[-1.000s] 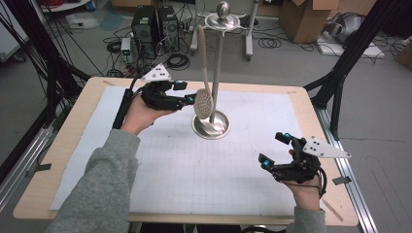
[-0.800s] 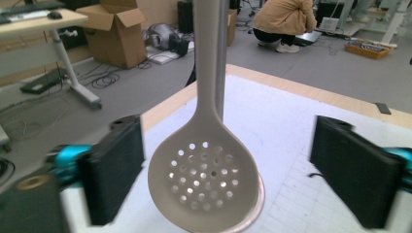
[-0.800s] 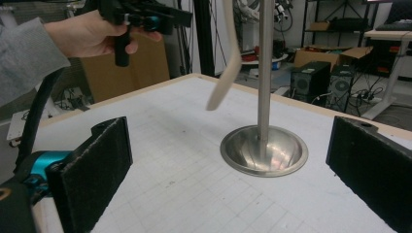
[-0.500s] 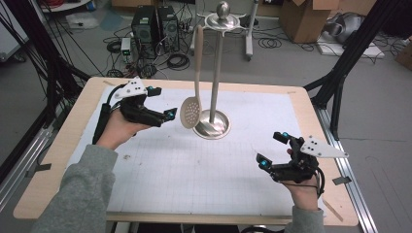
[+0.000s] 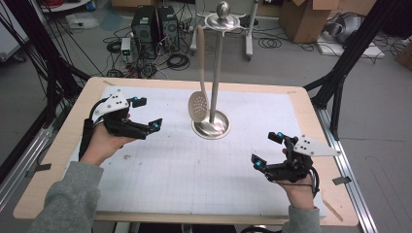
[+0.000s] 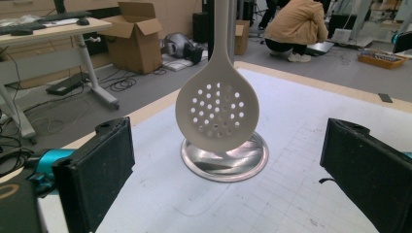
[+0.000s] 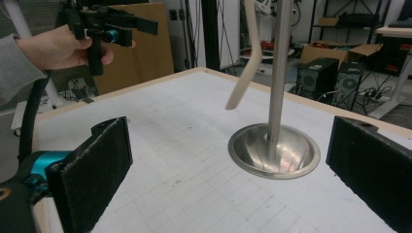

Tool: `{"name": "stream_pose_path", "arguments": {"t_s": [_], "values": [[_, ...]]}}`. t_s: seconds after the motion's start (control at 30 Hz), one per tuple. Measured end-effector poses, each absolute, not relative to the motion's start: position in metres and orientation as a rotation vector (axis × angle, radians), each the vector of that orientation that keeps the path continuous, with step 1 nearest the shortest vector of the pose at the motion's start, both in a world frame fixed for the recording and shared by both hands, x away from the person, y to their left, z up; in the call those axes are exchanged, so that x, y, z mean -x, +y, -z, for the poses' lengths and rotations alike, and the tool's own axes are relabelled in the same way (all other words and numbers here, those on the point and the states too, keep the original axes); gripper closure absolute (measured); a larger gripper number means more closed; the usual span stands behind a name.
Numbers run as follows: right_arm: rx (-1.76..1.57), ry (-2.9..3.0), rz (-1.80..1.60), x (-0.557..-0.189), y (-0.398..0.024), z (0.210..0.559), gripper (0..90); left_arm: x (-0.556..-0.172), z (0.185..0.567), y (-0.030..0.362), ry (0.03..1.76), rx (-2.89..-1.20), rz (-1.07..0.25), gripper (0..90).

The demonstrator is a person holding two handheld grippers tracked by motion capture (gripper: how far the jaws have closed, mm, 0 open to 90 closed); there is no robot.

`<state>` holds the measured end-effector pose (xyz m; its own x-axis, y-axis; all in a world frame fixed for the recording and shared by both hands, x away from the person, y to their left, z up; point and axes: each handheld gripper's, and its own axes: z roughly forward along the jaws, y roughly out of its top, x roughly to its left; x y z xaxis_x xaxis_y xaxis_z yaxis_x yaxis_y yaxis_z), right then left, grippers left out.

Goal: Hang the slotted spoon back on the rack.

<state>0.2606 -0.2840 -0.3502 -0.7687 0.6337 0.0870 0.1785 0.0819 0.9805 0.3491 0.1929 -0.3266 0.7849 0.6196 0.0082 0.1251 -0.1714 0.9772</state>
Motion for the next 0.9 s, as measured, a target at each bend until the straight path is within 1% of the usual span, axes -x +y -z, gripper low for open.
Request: {"name": "stream_pose_path", "arguments": {"t_s": [0.37,0.9], "values": [[-0.793,2.016,-1.719,-0.260,-0.278,0.350,1.6,-0.331,0.344,0.222,0.639,-1.679,-0.508,5.9],[-0.792,2.012,-1.705,-0.262,-0.273,0.352,1.7,-0.302,0.370,0.257,0.653,-1.614,-0.532,5.9]]}}
